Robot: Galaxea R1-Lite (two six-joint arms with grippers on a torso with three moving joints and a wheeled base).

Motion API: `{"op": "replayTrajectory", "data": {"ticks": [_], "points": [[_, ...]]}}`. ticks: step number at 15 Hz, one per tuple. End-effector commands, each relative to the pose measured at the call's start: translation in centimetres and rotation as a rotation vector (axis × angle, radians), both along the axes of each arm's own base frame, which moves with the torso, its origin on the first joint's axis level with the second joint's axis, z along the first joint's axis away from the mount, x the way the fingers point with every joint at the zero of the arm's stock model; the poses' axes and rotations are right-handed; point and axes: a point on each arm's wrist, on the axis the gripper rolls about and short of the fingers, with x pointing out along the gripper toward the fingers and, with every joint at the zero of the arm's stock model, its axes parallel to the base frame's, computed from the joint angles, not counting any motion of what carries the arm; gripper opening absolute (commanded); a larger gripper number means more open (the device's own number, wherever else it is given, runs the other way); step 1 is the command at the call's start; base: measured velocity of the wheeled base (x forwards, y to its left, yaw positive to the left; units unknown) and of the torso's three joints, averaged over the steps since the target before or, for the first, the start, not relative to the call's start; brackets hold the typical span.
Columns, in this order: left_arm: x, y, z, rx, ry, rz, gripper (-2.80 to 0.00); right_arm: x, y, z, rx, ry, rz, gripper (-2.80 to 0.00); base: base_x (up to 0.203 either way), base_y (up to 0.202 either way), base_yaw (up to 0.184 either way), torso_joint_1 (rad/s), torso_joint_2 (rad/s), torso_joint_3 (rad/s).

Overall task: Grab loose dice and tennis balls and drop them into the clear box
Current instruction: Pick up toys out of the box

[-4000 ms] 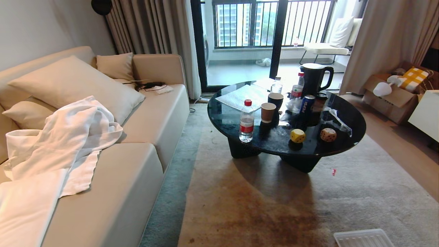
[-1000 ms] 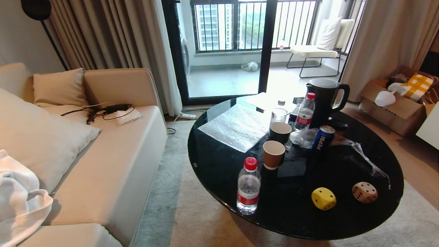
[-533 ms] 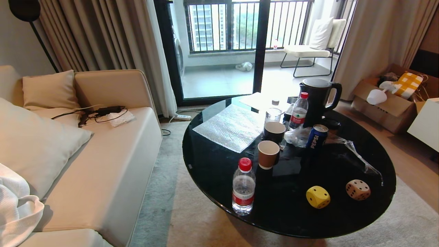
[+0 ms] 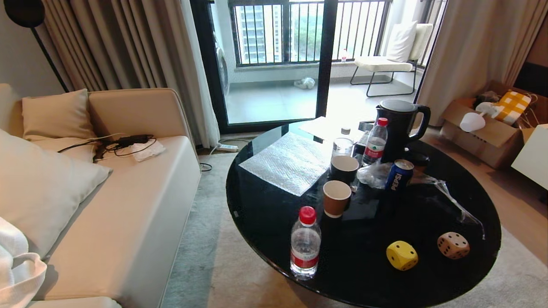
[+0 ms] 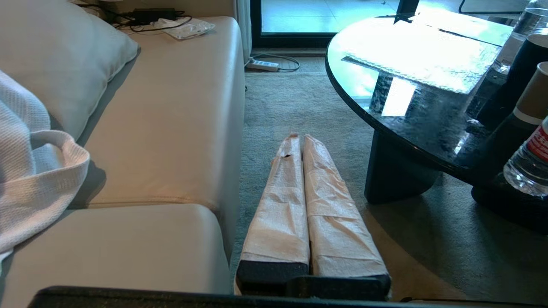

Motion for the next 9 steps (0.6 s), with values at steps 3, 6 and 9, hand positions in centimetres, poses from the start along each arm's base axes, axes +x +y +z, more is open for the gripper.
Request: {"op": "replayTrajectory", "data": {"ticks": [3, 6, 9], "points": [[0.0, 0.0, -0.01, 0.0, 0.0, 0.001, -2.8, 0.0, 0.0, -0.01, 0.001, 0.001, -0.001, -2.8, 0.139, 0.0, -0.003, 0.0, 0.0, 0.004], [0.0, 0.0, -0.04, 0.0, 0.001, 0.001, -2.8, 0.0, 0.0, -0.01, 0.0, 0.001, 0.001, -2.8, 0.0, 0.0, 0.0, 0.0, 0.0, 0.0], [0.01, 0.0, -0.05, 0.0, 0.002, 0.001, -2.8, 0.01, 0.0, -0.01, 0.0, 0.002, 0.001, -2.8, 0.0, 0.0, 0.0, 0.0, 0.0, 0.0]]}}
